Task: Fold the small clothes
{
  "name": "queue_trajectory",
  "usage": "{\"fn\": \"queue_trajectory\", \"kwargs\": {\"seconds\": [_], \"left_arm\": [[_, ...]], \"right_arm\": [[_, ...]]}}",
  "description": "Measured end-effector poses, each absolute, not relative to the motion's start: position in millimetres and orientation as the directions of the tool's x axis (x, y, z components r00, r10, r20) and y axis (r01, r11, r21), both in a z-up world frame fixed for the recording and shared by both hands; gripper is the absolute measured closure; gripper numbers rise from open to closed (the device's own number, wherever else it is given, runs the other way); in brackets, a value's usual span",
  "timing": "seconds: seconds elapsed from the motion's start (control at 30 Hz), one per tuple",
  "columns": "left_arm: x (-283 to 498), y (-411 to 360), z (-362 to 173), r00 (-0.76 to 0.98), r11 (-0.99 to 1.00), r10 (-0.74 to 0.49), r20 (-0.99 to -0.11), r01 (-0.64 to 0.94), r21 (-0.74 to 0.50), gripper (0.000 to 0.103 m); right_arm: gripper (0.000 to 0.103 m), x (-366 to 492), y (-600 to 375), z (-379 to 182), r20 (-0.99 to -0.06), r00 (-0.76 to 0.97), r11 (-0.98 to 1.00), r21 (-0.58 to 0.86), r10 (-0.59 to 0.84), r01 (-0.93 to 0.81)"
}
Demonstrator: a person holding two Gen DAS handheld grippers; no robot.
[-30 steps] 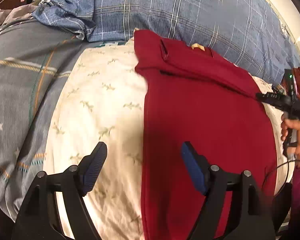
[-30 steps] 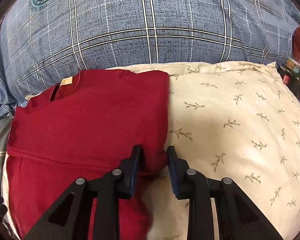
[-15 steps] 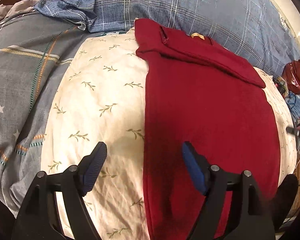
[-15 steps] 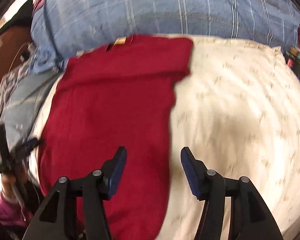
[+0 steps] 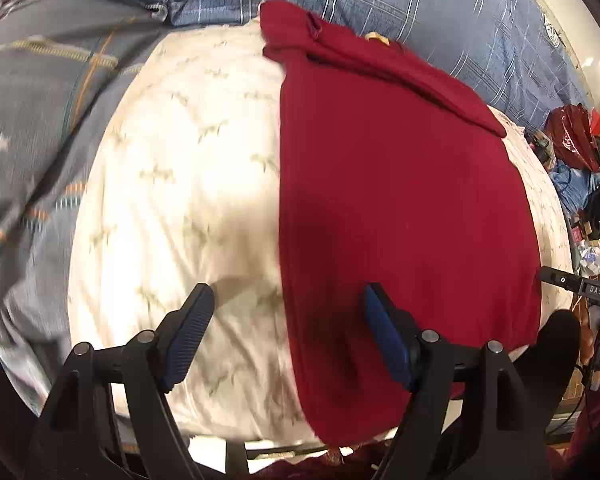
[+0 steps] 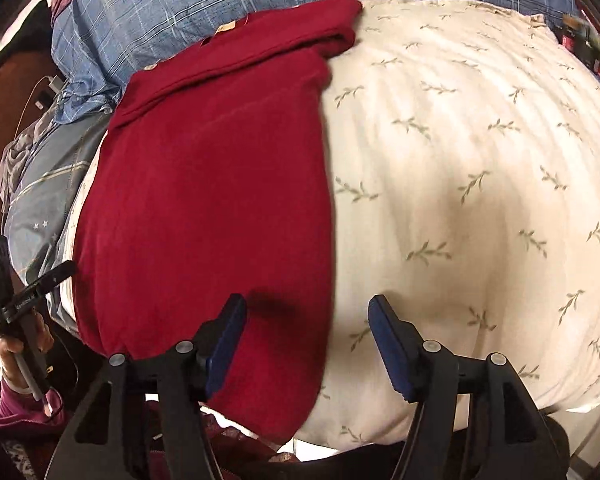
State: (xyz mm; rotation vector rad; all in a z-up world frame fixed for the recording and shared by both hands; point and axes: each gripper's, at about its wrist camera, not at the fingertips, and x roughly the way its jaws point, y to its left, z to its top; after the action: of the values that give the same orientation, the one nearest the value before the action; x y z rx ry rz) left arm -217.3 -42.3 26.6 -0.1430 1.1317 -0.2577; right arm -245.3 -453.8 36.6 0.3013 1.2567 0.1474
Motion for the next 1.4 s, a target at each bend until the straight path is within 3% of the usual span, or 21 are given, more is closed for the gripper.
{"fn": "queue_trajectory", "kwargs": {"seconds": [0.57, 1.4], "left_arm": [[-236, -50, 21, 0.391, 0.954, -0.300, -0.870, 0.137, -0.268, 0.026], [-237, -64, 19, 0.360, 0.943, -0.329, -0.873, 0.166, -0.287, 0.024]], "right_arm": [[0.025, -244, -439, 30, -0.907, 0.285, 0.944, 0.330, 0.311, 0.020], [0.025, -259, -446, 25, -0.877, 0.250, 0.904, 0.428, 0.411, 0.017]]}}
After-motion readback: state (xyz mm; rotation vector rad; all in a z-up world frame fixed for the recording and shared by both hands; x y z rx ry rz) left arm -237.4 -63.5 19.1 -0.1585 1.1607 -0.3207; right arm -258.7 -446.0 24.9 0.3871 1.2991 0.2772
